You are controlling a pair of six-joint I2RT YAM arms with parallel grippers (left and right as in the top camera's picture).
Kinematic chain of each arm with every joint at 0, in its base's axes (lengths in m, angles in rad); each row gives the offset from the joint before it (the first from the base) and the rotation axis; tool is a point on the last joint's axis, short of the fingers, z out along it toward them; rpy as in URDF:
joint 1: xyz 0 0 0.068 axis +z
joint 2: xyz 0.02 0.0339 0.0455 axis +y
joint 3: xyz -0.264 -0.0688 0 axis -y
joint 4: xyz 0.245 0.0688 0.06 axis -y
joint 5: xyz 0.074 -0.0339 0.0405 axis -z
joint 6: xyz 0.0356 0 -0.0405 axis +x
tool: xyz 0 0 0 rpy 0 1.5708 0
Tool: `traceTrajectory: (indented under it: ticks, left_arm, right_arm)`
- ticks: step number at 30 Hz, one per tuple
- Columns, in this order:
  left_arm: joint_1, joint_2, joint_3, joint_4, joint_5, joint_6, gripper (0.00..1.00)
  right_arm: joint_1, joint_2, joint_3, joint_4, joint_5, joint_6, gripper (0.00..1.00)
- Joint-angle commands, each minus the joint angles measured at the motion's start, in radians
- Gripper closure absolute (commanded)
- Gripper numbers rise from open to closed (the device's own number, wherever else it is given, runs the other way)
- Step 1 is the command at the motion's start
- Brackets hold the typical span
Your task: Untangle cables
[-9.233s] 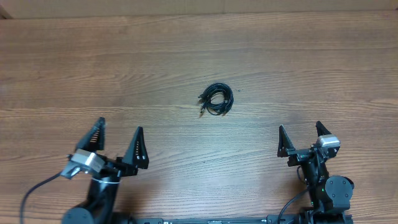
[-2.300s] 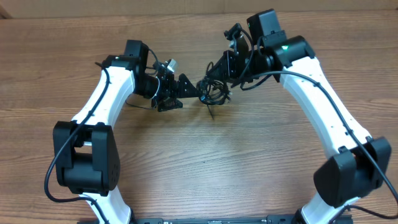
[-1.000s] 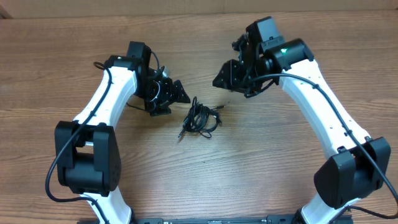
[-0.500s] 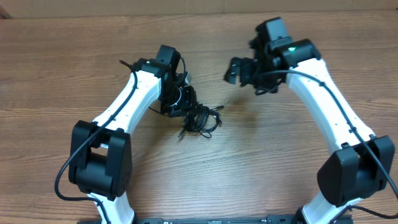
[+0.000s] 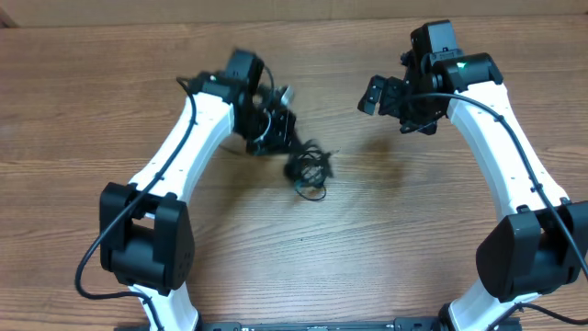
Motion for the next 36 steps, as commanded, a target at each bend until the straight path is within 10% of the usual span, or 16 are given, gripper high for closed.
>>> traceTrajectory:
  ticks: [1, 4, 9, 16, 18, 23, 30, 32, 36]
  left_arm:
    - [0.007, -0.055, 0.139, -0.006, 0.289, 0.053, 0.96]
    - [0.006, -0.071, 0.218, -0.013, 0.192, -0.021, 0.96]
    - [-0.016, -0.074, 0.249, -0.232, -0.527, -0.382, 0.96]
    - [0.025, -0.075, 0.252, -0.185, 0.349, -0.015, 0.96]
    - [0.032, -0.076, 0.252, -0.182, 0.251, -0.069, 0.96]
    - [0.001, -0.074, 0.252, -0.350, -0.551, -0.431, 0.96]
    - [0.024, -0.075, 0.252, -0.311, 0.400, 0.031, 0.96]
    - [0.025, -0.075, 0.252, -0.277, 0.360, 0.054, 0.96]
    - [0.001, -0.074, 0.249, -0.320, -0.188, -0.217, 0.96]
  right_arm:
    - [-0.004, -0.006, -0.006, 0.008, 0.011, 0.000, 0.00]
    - [-0.004, -0.006, -0.006, 0.008, 0.011, 0.000, 0.00]
    - [-0.004, -0.006, -0.006, 0.008, 0.011, 0.000, 0.00]
    - [-0.004, -0.006, -0.006, 0.008, 0.011, 0.000, 0.00]
    - [-0.004, -0.006, -0.006, 0.008, 0.011, 0.000, 0.00]
    - [-0.004, -0.006, -0.006, 0.008, 0.011, 0.000, 0.00]
    - [-0.004, -0.006, -0.006, 0.008, 0.011, 0.000, 0.00]
    - [-0.004, -0.006, -0.006, 0.008, 0.011, 0.000, 0.00]
    - [-0.004, -0.006, -0.006, 0.008, 0.011, 0.000, 0.00]
